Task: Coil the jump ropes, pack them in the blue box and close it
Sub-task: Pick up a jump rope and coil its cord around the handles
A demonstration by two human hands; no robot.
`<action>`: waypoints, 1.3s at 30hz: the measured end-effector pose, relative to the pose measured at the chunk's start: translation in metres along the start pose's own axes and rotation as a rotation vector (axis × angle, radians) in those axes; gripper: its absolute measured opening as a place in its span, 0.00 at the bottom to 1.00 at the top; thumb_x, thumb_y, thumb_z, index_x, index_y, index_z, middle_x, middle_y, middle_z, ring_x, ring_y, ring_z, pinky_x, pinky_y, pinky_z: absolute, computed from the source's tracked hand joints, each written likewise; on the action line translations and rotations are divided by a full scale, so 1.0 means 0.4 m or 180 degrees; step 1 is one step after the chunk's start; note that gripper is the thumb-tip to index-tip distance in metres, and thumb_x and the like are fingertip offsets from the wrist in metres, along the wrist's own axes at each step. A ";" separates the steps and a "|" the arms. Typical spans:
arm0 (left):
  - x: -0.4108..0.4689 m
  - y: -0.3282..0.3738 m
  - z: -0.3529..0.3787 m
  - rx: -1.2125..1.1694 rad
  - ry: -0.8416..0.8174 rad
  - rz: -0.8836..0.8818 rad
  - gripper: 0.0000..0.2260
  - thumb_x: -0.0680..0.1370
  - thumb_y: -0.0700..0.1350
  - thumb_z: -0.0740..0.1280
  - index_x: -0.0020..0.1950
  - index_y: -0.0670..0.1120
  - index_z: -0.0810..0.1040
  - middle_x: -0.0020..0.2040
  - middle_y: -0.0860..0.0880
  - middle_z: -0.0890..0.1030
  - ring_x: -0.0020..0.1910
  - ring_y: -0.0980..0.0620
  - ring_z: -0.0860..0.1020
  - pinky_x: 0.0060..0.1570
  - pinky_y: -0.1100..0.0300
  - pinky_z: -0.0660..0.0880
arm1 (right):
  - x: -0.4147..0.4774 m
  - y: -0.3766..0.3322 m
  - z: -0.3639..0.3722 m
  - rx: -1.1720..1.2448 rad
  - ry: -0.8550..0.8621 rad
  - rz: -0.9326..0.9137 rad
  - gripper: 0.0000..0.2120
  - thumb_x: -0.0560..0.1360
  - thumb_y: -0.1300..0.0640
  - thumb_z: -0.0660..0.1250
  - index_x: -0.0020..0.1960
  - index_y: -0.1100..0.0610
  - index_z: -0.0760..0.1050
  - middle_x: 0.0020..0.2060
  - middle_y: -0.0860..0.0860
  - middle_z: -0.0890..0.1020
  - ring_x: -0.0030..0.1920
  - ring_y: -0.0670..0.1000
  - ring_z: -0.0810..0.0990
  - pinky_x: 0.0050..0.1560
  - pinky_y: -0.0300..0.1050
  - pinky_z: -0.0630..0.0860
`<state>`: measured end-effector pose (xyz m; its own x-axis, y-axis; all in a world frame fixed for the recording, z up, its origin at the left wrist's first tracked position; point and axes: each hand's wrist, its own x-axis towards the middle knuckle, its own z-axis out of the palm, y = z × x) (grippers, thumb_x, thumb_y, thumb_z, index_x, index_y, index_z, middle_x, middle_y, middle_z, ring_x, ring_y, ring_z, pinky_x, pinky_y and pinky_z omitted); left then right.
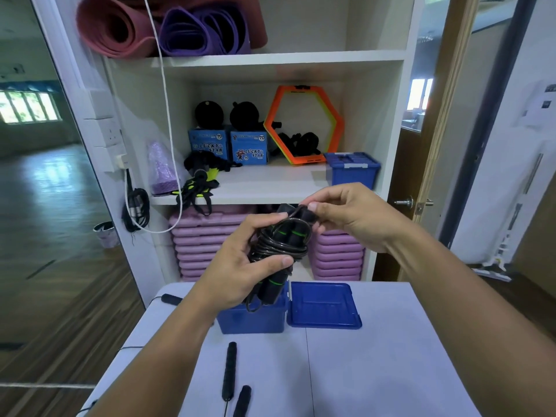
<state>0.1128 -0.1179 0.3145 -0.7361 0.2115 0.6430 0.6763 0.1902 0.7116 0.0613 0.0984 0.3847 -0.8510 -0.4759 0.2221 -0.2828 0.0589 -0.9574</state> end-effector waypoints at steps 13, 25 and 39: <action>-0.008 0.015 0.020 -0.0269 0.0038 0.0096 0.22 0.73 0.43 0.73 0.61 0.65 0.77 0.53 0.58 0.83 0.50 0.57 0.82 0.50 0.59 0.80 | 0.024 0.030 -0.003 0.1195 -0.0511 0.0599 0.05 0.73 0.68 0.66 0.46 0.61 0.78 0.38 0.56 0.78 0.31 0.45 0.75 0.31 0.31 0.76; -0.028 0.030 0.003 -0.0357 -0.0097 0.0103 0.22 0.72 0.43 0.72 0.62 0.64 0.77 0.55 0.59 0.81 0.53 0.58 0.80 0.55 0.63 0.76 | 0.001 0.020 0.020 0.1557 -0.1106 0.0640 0.12 0.75 0.70 0.62 0.49 0.55 0.77 0.42 0.56 0.77 0.31 0.46 0.73 0.27 0.33 0.71; 0.004 0.047 0.007 -0.0860 0.0424 -0.0042 0.20 0.71 0.44 0.73 0.60 0.62 0.79 0.56 0.54 0.82 0.55 0.52 0.81 0.53 0.53 0.80 | -0.051 0.051 0.114 -0.0248 0.0142 -0.1188 0.19 0.75 0.62 0.64 0.66 0.56 0.72 0.58 0.57 0.78 0.58 0.53 0.78 0.57 0.41 0.77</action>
<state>0.1243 -0.1115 0.3283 -0.7539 0.0796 0.6521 0.6479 -0.0737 0.7581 0.0930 0.0692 0.3524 -0.7011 -0.4386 0.5623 -0.6082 -0.0440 -0.7926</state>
